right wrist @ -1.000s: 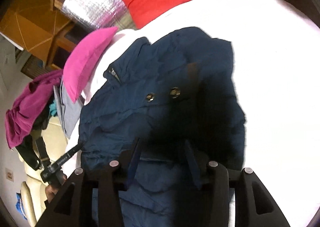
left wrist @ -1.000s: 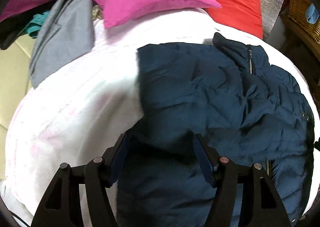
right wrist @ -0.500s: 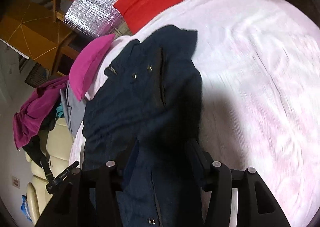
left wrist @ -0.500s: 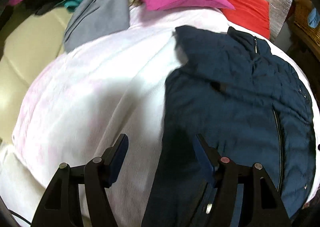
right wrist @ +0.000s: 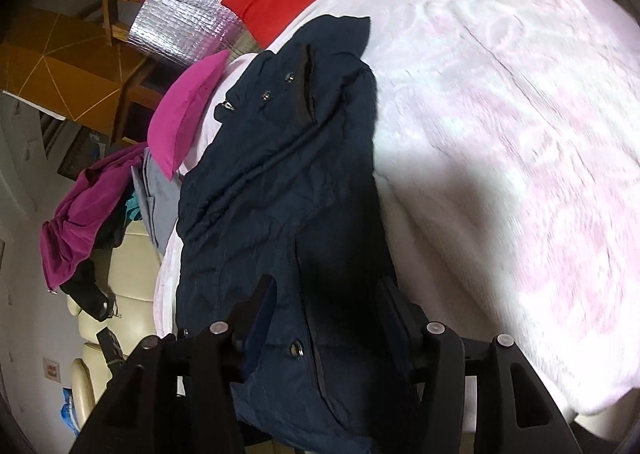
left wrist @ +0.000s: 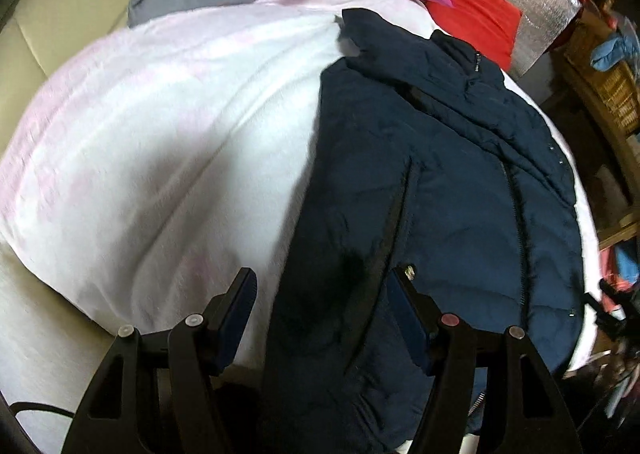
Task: Fold large clothes
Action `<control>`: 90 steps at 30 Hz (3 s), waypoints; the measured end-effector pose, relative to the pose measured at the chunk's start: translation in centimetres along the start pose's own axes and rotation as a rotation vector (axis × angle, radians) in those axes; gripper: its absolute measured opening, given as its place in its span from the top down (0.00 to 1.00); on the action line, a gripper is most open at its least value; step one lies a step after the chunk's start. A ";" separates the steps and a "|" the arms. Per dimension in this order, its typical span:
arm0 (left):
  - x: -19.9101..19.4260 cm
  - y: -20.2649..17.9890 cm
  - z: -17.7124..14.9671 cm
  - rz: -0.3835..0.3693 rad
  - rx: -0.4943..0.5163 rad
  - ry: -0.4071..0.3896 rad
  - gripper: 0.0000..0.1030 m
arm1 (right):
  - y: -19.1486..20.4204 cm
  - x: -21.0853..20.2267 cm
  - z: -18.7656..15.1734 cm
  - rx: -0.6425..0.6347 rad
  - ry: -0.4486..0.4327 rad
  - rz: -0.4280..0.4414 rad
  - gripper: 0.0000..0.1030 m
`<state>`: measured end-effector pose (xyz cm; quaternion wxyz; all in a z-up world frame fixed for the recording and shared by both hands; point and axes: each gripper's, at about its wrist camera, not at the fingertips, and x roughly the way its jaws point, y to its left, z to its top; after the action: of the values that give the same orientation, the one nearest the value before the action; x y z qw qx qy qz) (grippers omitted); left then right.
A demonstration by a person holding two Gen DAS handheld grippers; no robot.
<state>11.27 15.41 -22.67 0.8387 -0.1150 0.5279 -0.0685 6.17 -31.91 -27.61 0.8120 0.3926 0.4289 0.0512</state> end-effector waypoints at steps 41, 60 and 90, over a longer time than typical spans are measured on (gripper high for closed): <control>-0.1 -2.7 -7.2 0.013 0.087 0.189 0.47 | -1.2 2.4 -10.3 -0.089 0.248 -0.206 0.62; 0.3 -2.1 -6.7 -0.063 0.069 0.264 0.71 | 1.9 0.9 -11.6 -0.246 0.231 -0.163 0.78; 1.0 0.2 -3.4 0.115 0.006 0.273 0.39 | 1.5 0.0 -11.5 -0.192 0.254 -0.128 0.80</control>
<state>8.68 14.92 -25.00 0.7619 -0.0719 0.6427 -0.0368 -1.91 -24.04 -30.30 0.7867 0.2755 0.5452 0.0891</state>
